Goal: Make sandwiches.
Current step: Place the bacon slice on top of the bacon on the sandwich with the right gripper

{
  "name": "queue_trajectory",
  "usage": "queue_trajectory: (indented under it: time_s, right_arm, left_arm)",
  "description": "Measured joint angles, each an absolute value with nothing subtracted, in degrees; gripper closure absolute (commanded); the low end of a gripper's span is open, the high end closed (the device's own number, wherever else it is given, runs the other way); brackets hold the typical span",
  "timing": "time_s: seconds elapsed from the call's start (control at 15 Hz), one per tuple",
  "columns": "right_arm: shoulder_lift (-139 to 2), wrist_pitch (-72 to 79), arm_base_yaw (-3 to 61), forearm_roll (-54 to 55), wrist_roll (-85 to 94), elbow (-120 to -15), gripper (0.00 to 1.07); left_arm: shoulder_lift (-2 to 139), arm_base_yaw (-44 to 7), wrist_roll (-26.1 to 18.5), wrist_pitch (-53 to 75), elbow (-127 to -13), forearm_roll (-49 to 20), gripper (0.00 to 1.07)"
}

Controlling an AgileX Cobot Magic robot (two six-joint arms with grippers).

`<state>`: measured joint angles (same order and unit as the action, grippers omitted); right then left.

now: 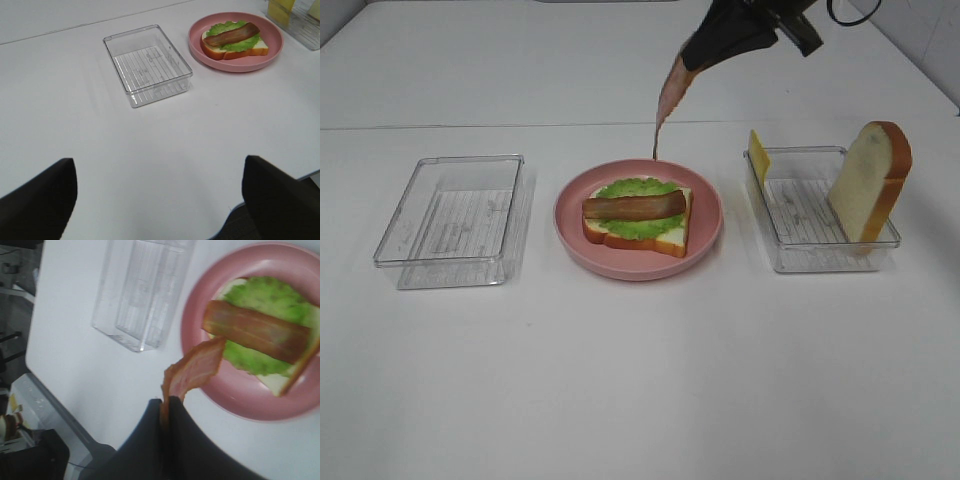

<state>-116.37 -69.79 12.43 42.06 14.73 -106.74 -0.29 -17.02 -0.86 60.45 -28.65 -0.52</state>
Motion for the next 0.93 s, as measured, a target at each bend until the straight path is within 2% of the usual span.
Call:
queue_trajectory:
  time_s: [0.13,0.47,0.6,0.8,0.87,0.93]
  right_arm:
    - [-117.4,-69.56,13.58,46.29,17.02,-106.74,1.07]
    - [-125.94,-56.55,21.31,55.12,18.74,-106.74,1.07]
    - [-128.11,-55.41,21.66,56.61,18.74,-106.74,1.07]
    - [-130.18,-53.97,21.14,49.62,14.84,-106.74,1.07]
    - [-130.18,-52.77,20.8,40.74,9.57,-106.74,1.07]
    - [-130.18,-52.71,20.74,36.84,7.85,-106.74,1.07]
  left_arm:
    - [-0.29,-17.02,-0.86,60.45,-28.65,-0.52,0.21]
    - [-0.29,-17.02,-0.86,60.45,-28.65,-0.52,0.21]
    - [-0.29,-17.02,-0.86,60.45,-28.65,-0.52,0.21]
    - [-0.29,-17.02,-0.86,60.45,-28.65,-0.52,0.21]
    - [-0.29,-17.02,-0.86,60.45,-28.65,-0.52,0.21]
    - [-0.29,-17.02,-0.86,60.45,-28.65,-0.52,0.21]
